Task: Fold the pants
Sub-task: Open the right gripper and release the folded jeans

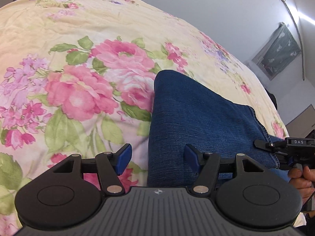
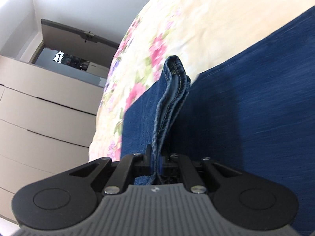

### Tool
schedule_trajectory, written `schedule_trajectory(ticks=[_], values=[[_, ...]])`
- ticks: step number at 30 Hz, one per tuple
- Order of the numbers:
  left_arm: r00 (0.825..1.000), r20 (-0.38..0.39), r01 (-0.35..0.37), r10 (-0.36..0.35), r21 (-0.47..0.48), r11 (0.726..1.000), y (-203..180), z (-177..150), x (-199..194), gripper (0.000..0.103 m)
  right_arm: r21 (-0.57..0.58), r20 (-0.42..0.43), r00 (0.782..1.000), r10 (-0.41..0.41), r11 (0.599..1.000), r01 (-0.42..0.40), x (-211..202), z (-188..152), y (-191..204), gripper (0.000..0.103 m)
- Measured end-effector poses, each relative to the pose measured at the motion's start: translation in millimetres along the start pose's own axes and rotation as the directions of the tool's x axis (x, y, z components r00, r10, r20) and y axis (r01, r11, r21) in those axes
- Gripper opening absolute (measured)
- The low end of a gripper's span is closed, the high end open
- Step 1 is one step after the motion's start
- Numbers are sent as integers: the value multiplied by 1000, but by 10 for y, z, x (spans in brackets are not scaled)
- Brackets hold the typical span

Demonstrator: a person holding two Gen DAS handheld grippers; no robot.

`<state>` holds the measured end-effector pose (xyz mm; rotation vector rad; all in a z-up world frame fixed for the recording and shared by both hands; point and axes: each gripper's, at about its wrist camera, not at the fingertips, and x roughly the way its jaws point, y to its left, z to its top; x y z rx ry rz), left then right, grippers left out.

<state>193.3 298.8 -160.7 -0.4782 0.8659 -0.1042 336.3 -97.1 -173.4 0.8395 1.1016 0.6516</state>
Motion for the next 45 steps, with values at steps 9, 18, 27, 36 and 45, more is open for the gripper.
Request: schedule_trajectory(ticks=[9, 18, 27, 36, 45], values=[[998, -55, 6, -7, -26, 1000, 62, -118, 232, 79, -40, 9, 991, -134, 990, 134, 107, -156, -268, 5], [999, -37, 2, -2, -11, 1000, -10, -89, 192, 68, -393, 332, 834, -441, 739, 548, -54, -393, 532, 23], [998, -56, -3, 3, 0, 1000, -7, -117, 210, 69, -634, 346, 818, -460, 527, 565, 629, -508, 629, 15], [998, 62, -6, 6, 2, 1000, -95, -108, 49, 59, -621, 355, 863, -360, 598, 506, -12, -977, 450, 19], [985, -41, -161, 166, 106, 981, -246, -321, 277, 67, -654, 305, 870, -387, 579, 487, -192, -1314, 135, 21]])
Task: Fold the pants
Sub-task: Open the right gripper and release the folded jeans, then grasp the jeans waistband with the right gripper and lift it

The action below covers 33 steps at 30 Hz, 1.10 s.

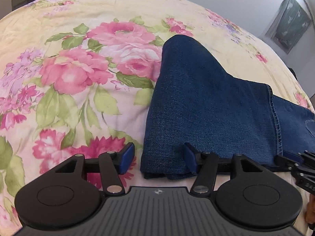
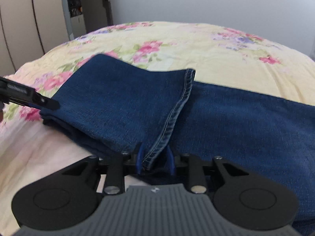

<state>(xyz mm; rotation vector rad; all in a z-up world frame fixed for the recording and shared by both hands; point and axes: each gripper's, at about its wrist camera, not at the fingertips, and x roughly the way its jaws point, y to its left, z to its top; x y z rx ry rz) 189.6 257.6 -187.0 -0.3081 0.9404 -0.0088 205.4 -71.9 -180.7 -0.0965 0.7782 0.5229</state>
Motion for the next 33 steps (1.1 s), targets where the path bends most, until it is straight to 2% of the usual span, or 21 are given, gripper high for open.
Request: schedule_trajectory(ticks=[3, 5, 7, 10, 12, 16, 18, 21, 23, 24, 28, 32, 33], values=[[999, 38, -12, 14, -40, 999, -11, 5, -142, 63, 0, 15, 1000, 16, 1000, -16, -165, -7, -49, 22], [995, 96, -26, 33, -73, 997, -52, 14, -312, 63, 31, 56, 998, 26, 999, -28, -398, -5, -156, 22], [986, 165, -4, 21, -103, 995, -124, 17, -499, 64, 66, 101, 994, 29, 997, -35, -677, -33, -317, 25], [977, 212, 51, -25, -118, 992, -333, 36, -638, 65, 121, 158, 987, -29, 993, 10, -1095, -123, -640, 29], [977, 207, 79, -58, -97, 992, -580, 37, -617, 66, 197, 185, 978, -93, 979, 56, -1383, -213, -949, 31], [982, 148, 123, -118, -24, 992, -1241, -24, -347, 69, 398, 176, 958, -227, 907, 142, -1836, -427, -1693, 36], [982, 122, 147, -146, 6, 989, -1578, -63, -200, 69, 500, 158, 948, -276, 850, 164, -2006, -567, -2061, 37], [975, 87, 204, -207, 40, 978, -2143, -124, 18, 69, 639, 115, 934, -339, 745, 191, -2238, -817, -2557, 44], [970, 68, 230, -235, 74, 970, -2516, -149, 128, 69, 721, 84, 932, -352, 667, 187, -2335, -1008, -2853, 47], [968, 58, 238, -244, 100, 966, -2719, -162, 182, 69, 762, 75, 935, -348, 625, 172, -2362, -1100, -2985, 47], [968, 24, 240, -249, 190, 952, -3413, -214, 370, 69, 910, 97, 939, -331, 411, 51, -2411, -1516, -3474, 51], [966, 1, 249, -258, 249, 936, -3868, -254, 529, 69, 977, 129, 933, -336, 204, -62, -2300, -1810, -3855, 53], [966, -7, 251, -258, 257, 933, -3935, -263, 569, 69, 982, 143, 931, -336, 165, -92, -2274, -1874, -3928, 53]])
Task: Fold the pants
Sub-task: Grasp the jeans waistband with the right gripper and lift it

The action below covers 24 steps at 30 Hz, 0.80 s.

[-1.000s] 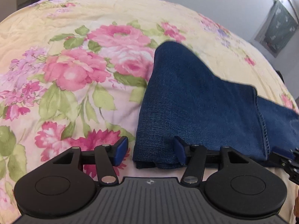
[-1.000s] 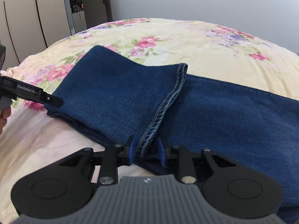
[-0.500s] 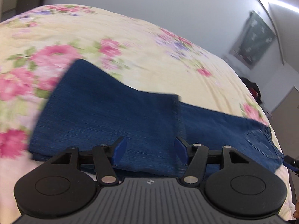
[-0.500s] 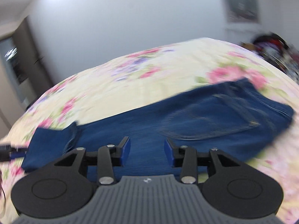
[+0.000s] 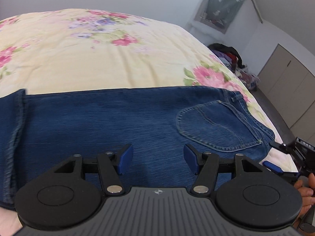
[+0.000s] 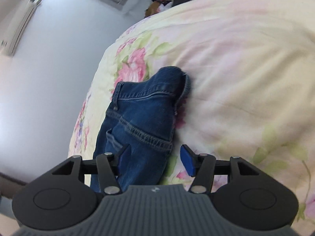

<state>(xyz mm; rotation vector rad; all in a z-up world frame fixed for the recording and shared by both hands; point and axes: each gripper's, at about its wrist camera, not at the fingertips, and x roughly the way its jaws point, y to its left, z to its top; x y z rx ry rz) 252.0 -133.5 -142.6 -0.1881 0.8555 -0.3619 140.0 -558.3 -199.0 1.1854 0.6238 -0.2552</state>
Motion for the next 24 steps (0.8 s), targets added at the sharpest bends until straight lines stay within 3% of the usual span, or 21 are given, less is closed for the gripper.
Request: schedule_trajectory(ticks=[5, 10, 12, 14, 17, 21, 24], values=[[998, -55, 27, -25, 25, 999, -205, -15, 296, 69, 129, 37, 997, 69, 989, -73, 201, 188, -198, 53], [993, -115, -23, 26, 35, 999, -269, -80, 529, 70, 154, 36, 996, 81, 984, -86, 404, 256, -238, 49], [988, -144, -45, 53, 55, 997, -290, -111, 622, 71, 134, 23, 996, 82, 987, -84, 476, 249, -220, 42], [984, -159, -68, 81, 84, 994, -329, -139, 695, 73, 113, -2, 997, 74, 991, -73, 550, 238, -202, 25], [983, -165, -74, 85, 72, 995, -334, -118, 686, 74, 147, 2, 997, 83, 986, -83, 561, 238, -245, 15], [997, -79, 18, -20, -30, 999, -206, -116, 361, 70, 93, 53, 992, 113, 989, -118, 451, 210, -113, 9], [1000, -29, -1, 0, -38, 999, -112, -205, 118, 70, 51, 74, 991, 113, 992, -117, 405, 226, 26, 6]])
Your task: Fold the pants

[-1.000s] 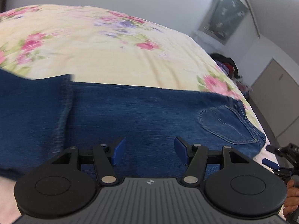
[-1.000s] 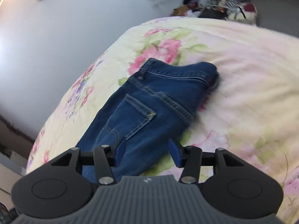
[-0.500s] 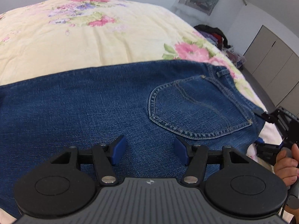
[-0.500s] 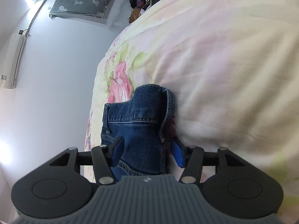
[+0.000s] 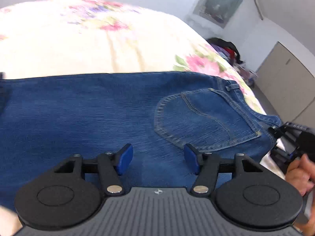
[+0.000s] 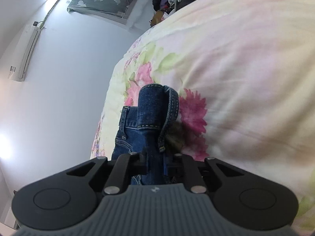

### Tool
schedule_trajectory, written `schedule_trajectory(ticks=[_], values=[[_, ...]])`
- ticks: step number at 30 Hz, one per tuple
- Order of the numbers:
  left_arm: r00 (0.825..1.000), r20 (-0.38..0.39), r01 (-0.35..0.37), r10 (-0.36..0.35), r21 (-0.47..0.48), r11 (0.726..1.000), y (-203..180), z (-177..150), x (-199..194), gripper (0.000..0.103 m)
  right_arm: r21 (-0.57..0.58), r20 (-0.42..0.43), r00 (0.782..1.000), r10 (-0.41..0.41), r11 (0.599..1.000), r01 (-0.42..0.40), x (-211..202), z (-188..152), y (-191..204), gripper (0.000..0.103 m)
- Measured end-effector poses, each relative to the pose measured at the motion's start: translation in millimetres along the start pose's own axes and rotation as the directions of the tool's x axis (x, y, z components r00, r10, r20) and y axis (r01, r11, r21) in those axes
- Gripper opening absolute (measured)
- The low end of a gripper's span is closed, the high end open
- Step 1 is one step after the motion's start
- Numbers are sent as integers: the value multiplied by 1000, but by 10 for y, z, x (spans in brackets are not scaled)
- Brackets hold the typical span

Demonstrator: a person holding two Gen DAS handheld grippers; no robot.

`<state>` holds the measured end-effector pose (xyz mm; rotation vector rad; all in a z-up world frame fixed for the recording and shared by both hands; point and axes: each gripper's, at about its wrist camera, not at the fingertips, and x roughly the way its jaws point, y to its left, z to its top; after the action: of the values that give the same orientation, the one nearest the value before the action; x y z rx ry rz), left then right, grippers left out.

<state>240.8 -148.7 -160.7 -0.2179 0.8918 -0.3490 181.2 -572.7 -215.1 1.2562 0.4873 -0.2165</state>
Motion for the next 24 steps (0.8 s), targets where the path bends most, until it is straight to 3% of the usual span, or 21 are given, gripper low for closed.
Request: schedule_trajectory(ticks=[3, 6, 9, 13, 16, 21, 24], values=[[999, -44, 6, -9, -57, 998, 185, -102, -39, 69, -36, 14, 1000, 2, 999, -2, -54, -12, 150, 3], [996, -70, 45, -54, -125, 991, 340, -172, 1, 69, -151, 34, 999, 9, 988, -3, -93, -77, 438, 2], [993, -72, 81, -98, -214, 973, 448, -154, 8, 69, -348, 52, 998, 39, 937, -19, -204, -243, 845, 2], [985, 10, 167, -175, -352, 921, 647, -148, -208, 67, -618, 48, 992, 115, 784, -61, -361, -631, 1403, 2], [985, 79, 169, -151, -366, 915, 799, -106, -429, 67, -747, 14, 986, 168, 657, -101, -443, -941, 1707, 2], [982, 143, 173, -122, -443, 880, 1225, -116, -745, 68, -903, -67, 972, 224, 401, -155, -490, -1688, 2144, 2], [984, 154, 156, -92, -479, 864, 1475, -176, -882, 68, -953, -125, 969, 214, 245, -177, -442, -2219, 2290, 2]])
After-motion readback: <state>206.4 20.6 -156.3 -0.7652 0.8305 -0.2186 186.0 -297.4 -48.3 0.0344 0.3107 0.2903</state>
